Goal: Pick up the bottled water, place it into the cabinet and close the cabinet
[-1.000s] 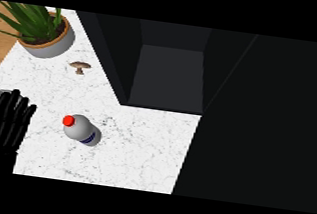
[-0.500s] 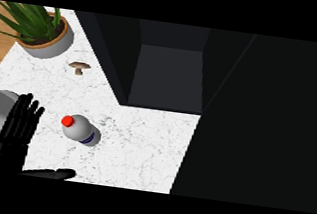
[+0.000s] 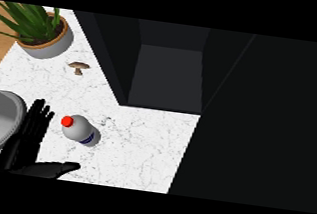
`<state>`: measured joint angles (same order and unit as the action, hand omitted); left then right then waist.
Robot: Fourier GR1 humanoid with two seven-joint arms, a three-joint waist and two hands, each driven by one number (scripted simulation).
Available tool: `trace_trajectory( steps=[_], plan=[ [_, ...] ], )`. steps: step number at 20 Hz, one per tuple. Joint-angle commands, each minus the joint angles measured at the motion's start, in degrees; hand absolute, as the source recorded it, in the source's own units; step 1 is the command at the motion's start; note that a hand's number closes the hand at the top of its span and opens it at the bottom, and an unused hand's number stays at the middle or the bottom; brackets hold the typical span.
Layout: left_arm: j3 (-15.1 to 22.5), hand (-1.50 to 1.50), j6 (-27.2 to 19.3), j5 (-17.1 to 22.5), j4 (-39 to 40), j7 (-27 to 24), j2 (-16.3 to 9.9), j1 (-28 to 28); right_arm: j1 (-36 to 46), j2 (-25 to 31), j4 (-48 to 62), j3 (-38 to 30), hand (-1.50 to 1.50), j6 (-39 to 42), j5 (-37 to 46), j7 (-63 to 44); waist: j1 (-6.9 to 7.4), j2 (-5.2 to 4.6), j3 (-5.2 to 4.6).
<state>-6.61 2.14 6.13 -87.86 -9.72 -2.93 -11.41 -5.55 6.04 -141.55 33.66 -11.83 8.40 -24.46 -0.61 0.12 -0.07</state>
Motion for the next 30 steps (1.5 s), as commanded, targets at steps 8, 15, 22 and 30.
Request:
trace_trajectory(
  steps=[8, 15, 22, 30],
  plan=[
    [-3.9, -1.5, 3.9, 0.4, 22.8, -15.3, -0.8, 8.5, -2.5, 4.7, -4.4, -0.6, -1.5, -1.0, 4.1, 2.0, -0.05, -0.08, 0.03],
    [-4.9, -1.5, 3.3, 0.1, 29.0, -21.5, -0.7, 11.6, 1.2, 5.4, -5.9, -5.5, -1.5, -0.4, 0.2, -2.5, 0.44, -0.08, 0.06],
    [-9.7, -1.5, 2.8, 1.1, 49.2, -33.2, -1.2, 22.3, -1.9, 5.6, -6.8, 1.4, -1.5, -2.9, 4.3, -0.9, -0.22, -0.13, -0.01],
    [-8.8, 1.5, 6.1, 2.0, 53.8, -36.1, -0.3, 27.1, -0.8, 4.6, -3.5, 4.1, -1.5, -5.0, 7.1, 0.7, -0.1, -0.07, 0.02]
  ],
)
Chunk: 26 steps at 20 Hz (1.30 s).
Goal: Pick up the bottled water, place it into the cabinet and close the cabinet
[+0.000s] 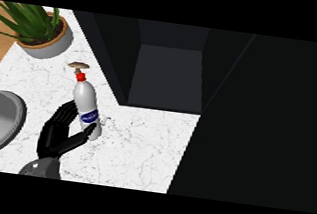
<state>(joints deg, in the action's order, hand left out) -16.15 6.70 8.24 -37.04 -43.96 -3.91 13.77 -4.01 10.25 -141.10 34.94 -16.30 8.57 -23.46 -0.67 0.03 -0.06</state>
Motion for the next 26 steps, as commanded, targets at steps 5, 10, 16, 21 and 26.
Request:
trace_trajectory(
  steps=[5, 10, 16, 21, 26],
  plan=[
    [5.5, 1.5, -0.5, -5.7, 0.5, -5.0, 0.1, 0.1, 0.0, 0.5, -2.5, 2.2, -1.5, -1.0, 5.6, -1.3, 0.23, 0.13, 0.04],
    [8.6, 1.5, -5.4, -11.1, 2.5, -9.4, 0.1, 4.3, -1.2, 2.3, -2.4, -0.6, -1.5, -0.8, 2.4, 1.3, -0.1, -0.01, 0.04],
    [10.0, 1.5, -7.9, -13.8, 6.9, -11.1, 1.5, 10.9, 1.1, 2.1, -6.9, 2.8, -1.5, -1.8, 6.3, -6.6, -0.25, 0.04, -0.02],
    [9.7, 1.5, -2.1, -10.3, 1.5, -6.8, 2.5, 12.0, 4.2, -0.8, -2.3, 2.3, -1.5, -3.5, 6.7, -4.9, 0.49, 0.18, 0.02],
    [18.4, 1.5, -4.1, -0.6, -5.3, -2.0, 3.8, 9.5, 2.0, 2.5, -3.1, -1.2, -1.5, -2.1, 2.5, -2.0, 0.2, 0.28, 0.04]
  ],
)
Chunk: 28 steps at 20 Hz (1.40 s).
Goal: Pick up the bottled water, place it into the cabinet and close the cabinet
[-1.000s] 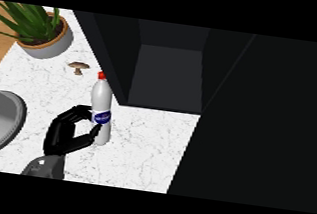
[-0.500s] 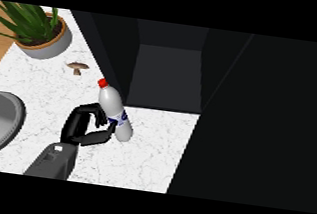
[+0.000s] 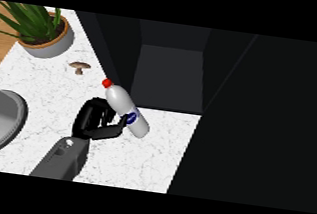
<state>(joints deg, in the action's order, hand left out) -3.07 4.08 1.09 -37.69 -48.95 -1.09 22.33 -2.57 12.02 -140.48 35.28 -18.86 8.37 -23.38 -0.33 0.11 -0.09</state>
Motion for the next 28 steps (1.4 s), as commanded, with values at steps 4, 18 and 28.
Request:
trace_trajectory(
  steps=[4, 18, 28],
  plan=[
    [8.0, 1.5, -1.6, 10.9, -11.8, 10.2, 1.1, 0.7, -6.5, 2.4, -3.2, 3.4, -1.5, -0.6, 4.0, 4.4, -0.34, 0.34, 0.13],
    [19.4, 1.5, -20.9, 17.6, -19.3, 26.8, 1.1, 11.4, -6.9, 5.0, -6.2, -0.5, -1.5, -0.2, 0.0, 5.1, -0.41, -0.03, 0.1],
    [22.6, 1.5, -29.9, 26.2, -7.1, 28.1, 1.1, 23.8, -7.0, 5.9, -8.1, -0.4, -1.5, -0.8, 0.2, 2.5, -1.34, -0.24, 0.06]
  ],
)
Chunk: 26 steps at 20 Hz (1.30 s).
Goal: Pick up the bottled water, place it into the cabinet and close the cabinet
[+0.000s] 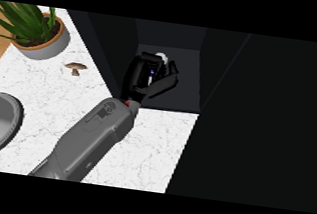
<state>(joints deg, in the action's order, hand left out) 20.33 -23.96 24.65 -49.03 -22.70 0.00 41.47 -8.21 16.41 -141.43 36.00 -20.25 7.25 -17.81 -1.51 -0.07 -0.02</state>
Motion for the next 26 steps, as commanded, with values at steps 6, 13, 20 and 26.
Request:
trace_trajectory(
  steps=[6, 13, 20, 26],
  plan=[
    [-4.1, 1.5, -1.9, 5.9, 15.6, -3.5, 0.0, 9.5, -2.0, 1.9, -5.8, -2.0, -1.5, 1.2, -1.2, -1.7, -0.42, -0.33, -0.02],
    [-5.6, 1.5, -4.1, 6.4, 27.6, -7.8, 0.0, 15.6, -3.2, 3.9, -5.0, -6.0, -1.5, 3.1, -6.2, 2.3, -1.41, -0.89, 0.0],
    [-6.3, 1.5, -8.1, 5.9, 34.8, -12.6, 0.0, 19.1, -5.4, 3.6, -4.2, -1.3, -1.5, 3.2, -4.4, 5.9, -2.71, -1.05, -0.02],
    [-5.5, 1.5, -10.5, 2.9, 39.6, -14.1, 0.0, 21.7, -7.2, 3.9, -4.1, -2.2, -1.5, 3.5, -5.2, 8.3, -3.02, -1.09, 0.0]
  ],
)
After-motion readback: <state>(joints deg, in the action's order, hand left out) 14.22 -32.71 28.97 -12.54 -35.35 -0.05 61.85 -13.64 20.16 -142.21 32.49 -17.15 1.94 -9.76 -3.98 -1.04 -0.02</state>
